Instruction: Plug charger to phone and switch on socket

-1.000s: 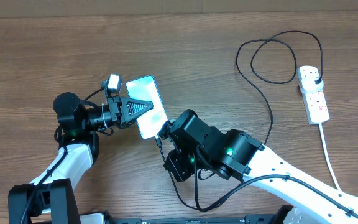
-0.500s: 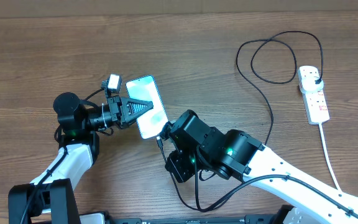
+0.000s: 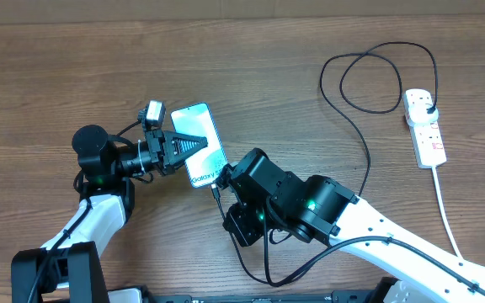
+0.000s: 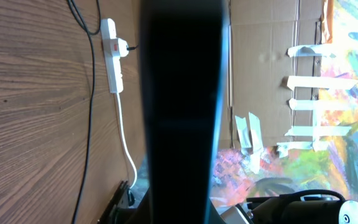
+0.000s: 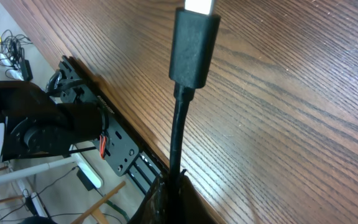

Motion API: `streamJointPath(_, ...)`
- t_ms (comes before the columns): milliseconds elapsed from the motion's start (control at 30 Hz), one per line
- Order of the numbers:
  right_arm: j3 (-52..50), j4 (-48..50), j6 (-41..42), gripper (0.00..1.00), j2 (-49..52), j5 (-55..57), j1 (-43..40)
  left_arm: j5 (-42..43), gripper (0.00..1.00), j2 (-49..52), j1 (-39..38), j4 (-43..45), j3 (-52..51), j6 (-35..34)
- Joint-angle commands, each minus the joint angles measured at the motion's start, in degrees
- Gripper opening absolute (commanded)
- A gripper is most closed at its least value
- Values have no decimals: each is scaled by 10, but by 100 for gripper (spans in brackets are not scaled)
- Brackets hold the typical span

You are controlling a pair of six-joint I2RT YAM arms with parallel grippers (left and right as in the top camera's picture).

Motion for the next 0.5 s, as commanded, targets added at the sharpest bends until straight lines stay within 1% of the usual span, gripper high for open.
streamJointPath(0,-2,3,-4,4,0,3,-1,2,4,-1,-4,3,7,-6)
streamJointPath(467,-2,12,-4,4,1,3,-1,19,4,-1,-4,3,7,10)
